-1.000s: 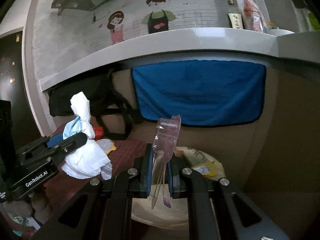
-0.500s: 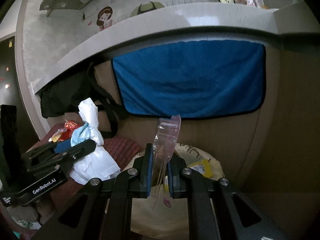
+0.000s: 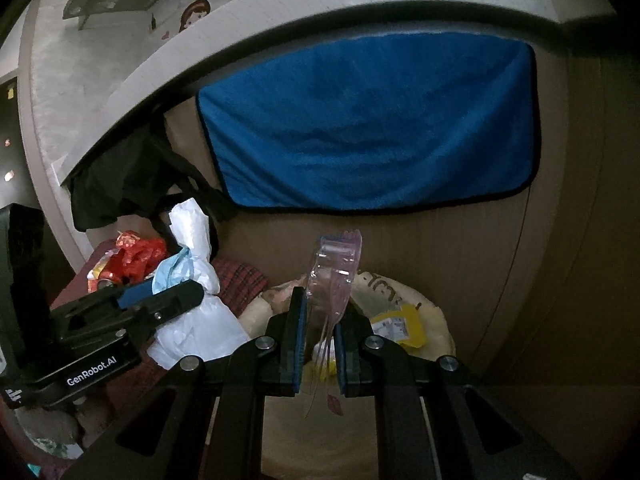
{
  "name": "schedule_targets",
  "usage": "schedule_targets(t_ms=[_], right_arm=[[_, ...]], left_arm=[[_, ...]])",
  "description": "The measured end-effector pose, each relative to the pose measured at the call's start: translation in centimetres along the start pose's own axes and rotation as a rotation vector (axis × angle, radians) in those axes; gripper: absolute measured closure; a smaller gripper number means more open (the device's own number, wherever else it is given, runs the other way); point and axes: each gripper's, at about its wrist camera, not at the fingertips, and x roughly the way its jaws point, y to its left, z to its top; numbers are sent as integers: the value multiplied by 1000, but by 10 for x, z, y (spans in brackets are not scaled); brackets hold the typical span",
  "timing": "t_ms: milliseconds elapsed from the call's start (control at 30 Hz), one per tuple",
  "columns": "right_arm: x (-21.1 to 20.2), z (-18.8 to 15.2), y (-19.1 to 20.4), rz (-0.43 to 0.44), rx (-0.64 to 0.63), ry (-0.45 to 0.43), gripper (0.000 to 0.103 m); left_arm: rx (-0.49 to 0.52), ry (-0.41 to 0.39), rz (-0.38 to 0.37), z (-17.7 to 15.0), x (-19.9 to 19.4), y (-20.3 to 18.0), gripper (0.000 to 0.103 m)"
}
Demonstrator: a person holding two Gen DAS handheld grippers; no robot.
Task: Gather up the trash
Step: 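Carry the tissue and clear cup with both tools over the wastebasket, then open both tools to drop the tissue and cup into the wastebasket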
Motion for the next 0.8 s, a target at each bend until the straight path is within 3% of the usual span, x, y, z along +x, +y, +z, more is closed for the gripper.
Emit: schedule_targets(t_ms=[67, 167, 233, 300, 433, 600, 800], right_arm=[[3, -1, -2, -2, 3, 5, 92], [7, -3, -7, 2, 15, 8, 89], [9, -5, -10, -2, 22, 8, 78], [12, -8, -14, 8, 39, 9, 59], [14, -14, -20, 6, 73, 19, 58], [7, -15, -26, -16, 112, 10, 55], [-16, -11, -17, -42, 123, -8, 52]], left_arm=[[-8, 6, -15, 0, 4, 2, 68], [-52, 34, -100, -1, 14, 11, 67], [-83, 64, -126, -2, 21, 18, 63], [-104, 88, -135, -4, 26, 23, 59], [-159, 121, -187, -5, 28, 32, 48], [-270, 104, -237, -1, 21, 49, 46], [-275, 32, -158, 17, -37, 77, 46]])
